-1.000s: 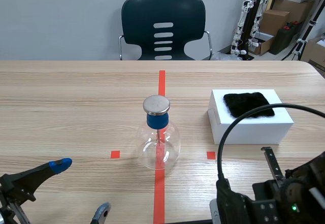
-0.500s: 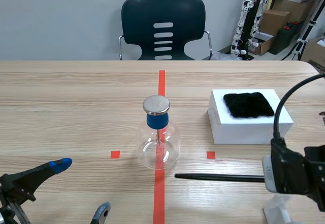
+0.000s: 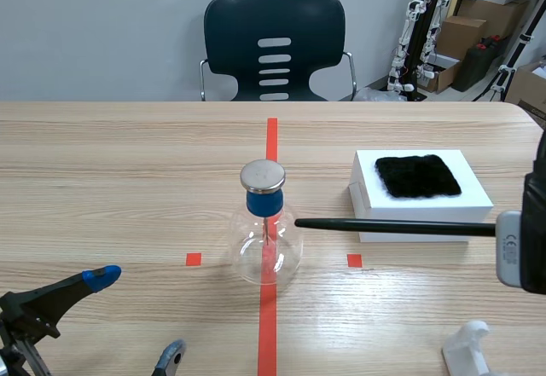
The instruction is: Do the electroscope experiment. pick up the black charging rod
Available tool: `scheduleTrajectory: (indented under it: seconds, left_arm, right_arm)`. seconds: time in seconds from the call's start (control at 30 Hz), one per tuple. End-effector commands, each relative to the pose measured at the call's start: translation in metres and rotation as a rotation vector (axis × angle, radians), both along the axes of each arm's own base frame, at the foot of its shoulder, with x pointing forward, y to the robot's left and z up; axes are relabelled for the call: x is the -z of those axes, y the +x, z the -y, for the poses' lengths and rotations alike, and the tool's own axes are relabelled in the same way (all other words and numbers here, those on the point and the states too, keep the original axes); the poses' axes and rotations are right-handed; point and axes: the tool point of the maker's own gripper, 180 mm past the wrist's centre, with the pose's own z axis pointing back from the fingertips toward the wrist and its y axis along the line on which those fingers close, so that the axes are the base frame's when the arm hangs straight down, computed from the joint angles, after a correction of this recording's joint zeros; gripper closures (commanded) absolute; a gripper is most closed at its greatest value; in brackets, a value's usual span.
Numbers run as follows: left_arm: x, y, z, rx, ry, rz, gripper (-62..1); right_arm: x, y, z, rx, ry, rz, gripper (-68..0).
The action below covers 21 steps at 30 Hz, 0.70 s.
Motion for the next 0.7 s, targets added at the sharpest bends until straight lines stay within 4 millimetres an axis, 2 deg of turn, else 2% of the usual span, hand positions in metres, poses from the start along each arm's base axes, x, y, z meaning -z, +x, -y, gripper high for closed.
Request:
scheduleTrajectory:
  seconds: [0.0,0.33,0.57,0.67]
  left_arm:
    - [-0.005,0.002,0.000,-0.003,-0.017,0.018,-62.3]
    - [-0.005,0.002,0.000,-0.003,-0.017,0.018,-62.3]
    - [-0.005,0.002,0.000,-0.003,-0.017,0.018,-62.3]
    - [-0.005,0.002,0.000,-0.003,-0.017,0.018,-62.3]
  right_arm:
    - [-0.011,0.004,-0.005,-0.023,-0.002,0.047,-1.7]
    - [-0.034,0.001,-0.024,-0.109,-0.039,0.293,-1.7]
    - [-0.035,-0.016,-0.039,-0.168,-0.048,0.356,-1.7]
    - [-0.029,-0.027,-0.043,-0.180,-0.047,0.338,-1.7]
